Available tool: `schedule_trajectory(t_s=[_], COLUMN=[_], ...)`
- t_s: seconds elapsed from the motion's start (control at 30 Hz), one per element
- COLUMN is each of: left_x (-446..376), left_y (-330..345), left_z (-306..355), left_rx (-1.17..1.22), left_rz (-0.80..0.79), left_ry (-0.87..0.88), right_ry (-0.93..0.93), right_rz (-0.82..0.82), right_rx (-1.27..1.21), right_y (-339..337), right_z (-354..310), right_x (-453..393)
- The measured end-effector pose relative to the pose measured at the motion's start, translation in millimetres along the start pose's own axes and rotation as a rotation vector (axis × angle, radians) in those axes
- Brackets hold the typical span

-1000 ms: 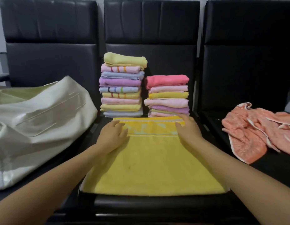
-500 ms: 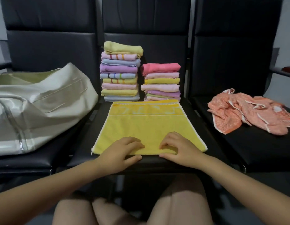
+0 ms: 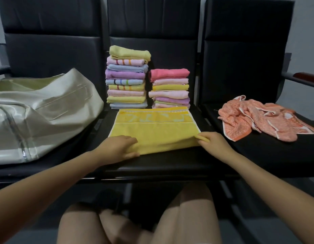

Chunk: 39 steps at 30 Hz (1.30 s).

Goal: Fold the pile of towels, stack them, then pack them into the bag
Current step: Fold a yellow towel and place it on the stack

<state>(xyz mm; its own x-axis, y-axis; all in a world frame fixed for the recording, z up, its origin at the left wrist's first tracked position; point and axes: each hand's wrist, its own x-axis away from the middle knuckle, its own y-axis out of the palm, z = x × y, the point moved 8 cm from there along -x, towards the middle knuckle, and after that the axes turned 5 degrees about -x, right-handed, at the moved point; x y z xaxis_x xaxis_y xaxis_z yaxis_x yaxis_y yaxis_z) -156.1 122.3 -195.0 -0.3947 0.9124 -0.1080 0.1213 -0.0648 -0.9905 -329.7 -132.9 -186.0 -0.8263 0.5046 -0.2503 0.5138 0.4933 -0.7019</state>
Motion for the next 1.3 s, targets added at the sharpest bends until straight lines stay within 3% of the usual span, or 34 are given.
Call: schedule_trajectory(t_s=[0.13,0.4,0.63,0.83,1.07,1.17,1.23,1.3], left_x=[14.0,21.2,-9.2,-61.7,-101.7,-95.6,-88.0,-85.3], left_y=[-3.4,-18.5,-33.1,-23.1,21.5,31.4,31.2,26.0], left_z=[-28.3,-46.6,-76.4,-96.0,-117.9,-117.3,-119.5,-116.7], left_rx=[0.272,0.594,0.570,0.356,0.231,0.218,0.330,0.293], left_rz=[0.050,0.171,0.258,0.202,0.133,0.257,0.356,0.377], left_ry=[0.000,-0.265,-0.450,-0.497,-0.606,-0.658,-0.694,-0.683], right_ry=[0.082,0.183,0.225,0.267,0.338,0.343,0.352,0.380], right_rz=[0.036,0.188,0.200,0.246,0.161,0.186,0.210,0.226], right_rx=[-0.314,-0.319,-0.207,-0.035,0.381,0.438,0.376,0.264], right_y=[-8.9,-9.7,-21.2,-18.3,12.7,24.1,22.3,18.0], right_z=[8.6,8.8,1.9,12.3,47.4,59.8,60.9,61.1], right_x=[11.8,-0.1,-33.2,-83.7,-122.1,-121.5,-119.6,-115.8])
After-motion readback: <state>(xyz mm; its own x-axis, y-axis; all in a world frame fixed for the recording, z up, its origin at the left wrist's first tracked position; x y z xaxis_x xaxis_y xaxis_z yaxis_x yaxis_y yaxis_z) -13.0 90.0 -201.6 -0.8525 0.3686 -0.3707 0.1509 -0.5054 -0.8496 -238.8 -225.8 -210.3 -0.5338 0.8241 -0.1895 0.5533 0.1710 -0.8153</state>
